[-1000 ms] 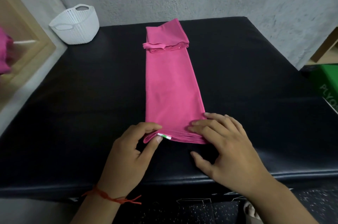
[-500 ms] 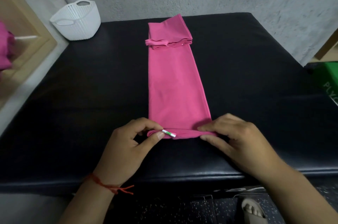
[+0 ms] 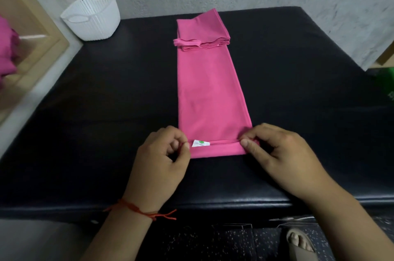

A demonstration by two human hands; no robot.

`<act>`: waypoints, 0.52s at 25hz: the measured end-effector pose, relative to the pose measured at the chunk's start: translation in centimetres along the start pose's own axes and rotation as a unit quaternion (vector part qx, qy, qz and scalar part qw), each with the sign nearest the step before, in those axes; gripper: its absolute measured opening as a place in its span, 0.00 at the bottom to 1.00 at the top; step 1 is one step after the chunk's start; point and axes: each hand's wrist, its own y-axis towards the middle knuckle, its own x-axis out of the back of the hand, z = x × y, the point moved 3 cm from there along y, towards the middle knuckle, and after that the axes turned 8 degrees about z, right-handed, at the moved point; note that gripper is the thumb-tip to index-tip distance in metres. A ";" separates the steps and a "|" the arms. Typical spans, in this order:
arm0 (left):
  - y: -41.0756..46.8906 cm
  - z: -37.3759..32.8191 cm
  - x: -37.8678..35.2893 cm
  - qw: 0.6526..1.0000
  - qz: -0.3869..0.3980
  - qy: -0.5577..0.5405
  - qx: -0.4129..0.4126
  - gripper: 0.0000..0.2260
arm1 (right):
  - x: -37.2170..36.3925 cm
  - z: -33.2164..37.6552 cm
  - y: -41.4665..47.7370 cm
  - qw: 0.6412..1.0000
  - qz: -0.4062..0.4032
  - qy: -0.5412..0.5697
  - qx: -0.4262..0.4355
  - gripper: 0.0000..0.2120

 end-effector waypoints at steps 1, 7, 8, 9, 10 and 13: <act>0.2 0.0 0.0 1.000 -0.010 0.014 -0.010 0.10 | 0.0 0.1 0.0 1.000 -0.004 -0.008 -0.004 0.01; -0.1 -0.1 -0.3 0.990 0.015 0.083 -0.112 0.15 | 0.3 0.5 -0.1 0.998 -0.041 -0.042 0.036 0.08; -0.1 0.0 -0.3 0.988 0.023 0.084 -0.129 0.16 | 0.1 0.6 -0.1 0.995 -0.039 -0.059 0.069 0.10; 0.0 0.2 -0.2 0.987 0.031 0.080 -0.135 0.17 | -0.2 0.7 -0.1 0.991 -0.033 -0.076 0.102 0.12; 0.0 0.4 0.0 0.987 0.042 0.074 -0.136 0.17 | -0.5 0.7 -0.2 0.988 -0.023 -0.086 0.122 0.14; -0.1 0.7 0.6 0.986 0.074 0.068 -0.136 0.10 | -0.3 0.4 -0.3 0.992 0.009 -0.062 0.108 0.17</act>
